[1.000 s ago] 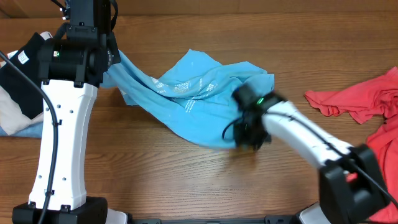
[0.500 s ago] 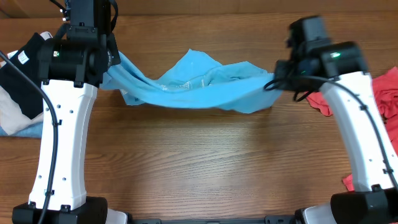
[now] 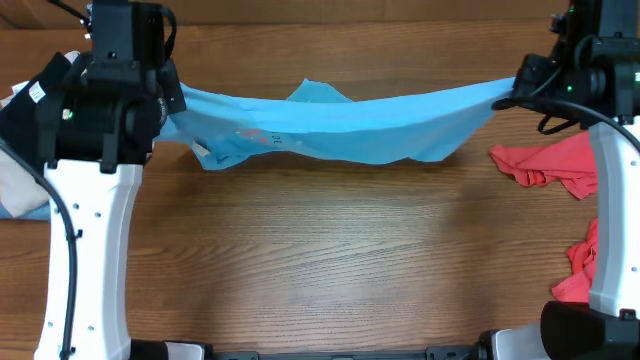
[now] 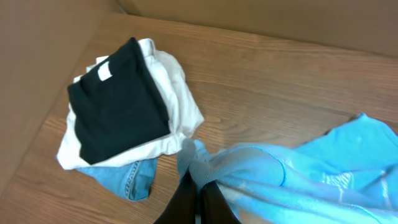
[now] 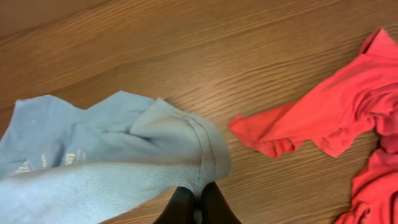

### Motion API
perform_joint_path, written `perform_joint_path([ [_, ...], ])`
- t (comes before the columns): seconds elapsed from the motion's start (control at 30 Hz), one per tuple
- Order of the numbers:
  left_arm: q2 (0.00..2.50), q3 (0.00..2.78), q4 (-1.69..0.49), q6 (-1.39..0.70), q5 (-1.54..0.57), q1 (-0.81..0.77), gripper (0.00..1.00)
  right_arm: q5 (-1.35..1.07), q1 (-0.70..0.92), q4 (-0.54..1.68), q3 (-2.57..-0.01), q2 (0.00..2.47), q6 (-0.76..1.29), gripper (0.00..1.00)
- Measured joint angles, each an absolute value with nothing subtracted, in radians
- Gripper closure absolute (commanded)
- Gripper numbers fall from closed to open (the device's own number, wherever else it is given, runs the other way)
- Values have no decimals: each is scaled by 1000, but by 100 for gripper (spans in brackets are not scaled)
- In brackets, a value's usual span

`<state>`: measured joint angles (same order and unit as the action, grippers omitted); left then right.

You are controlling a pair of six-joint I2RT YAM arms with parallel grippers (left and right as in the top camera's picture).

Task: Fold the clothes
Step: 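Lift the shirt high with both grippers, stretching it between them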

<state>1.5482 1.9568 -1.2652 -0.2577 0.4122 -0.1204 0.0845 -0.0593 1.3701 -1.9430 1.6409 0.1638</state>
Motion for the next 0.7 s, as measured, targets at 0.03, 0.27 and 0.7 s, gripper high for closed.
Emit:
perform_joint_path([
  [0.03,1547,1957,-1265,-254,399,-120,96,85,-65,1369,-1943,1641,159,96],
  [0.27,1546,1957,-1244,-233,339,-121,96,82,-72,1366,-1946,1641,138,96],
  [0.7,1351,1957,-1089,-204,366,-123,96,48,-72,1569,-2312,1639,131,96],
])
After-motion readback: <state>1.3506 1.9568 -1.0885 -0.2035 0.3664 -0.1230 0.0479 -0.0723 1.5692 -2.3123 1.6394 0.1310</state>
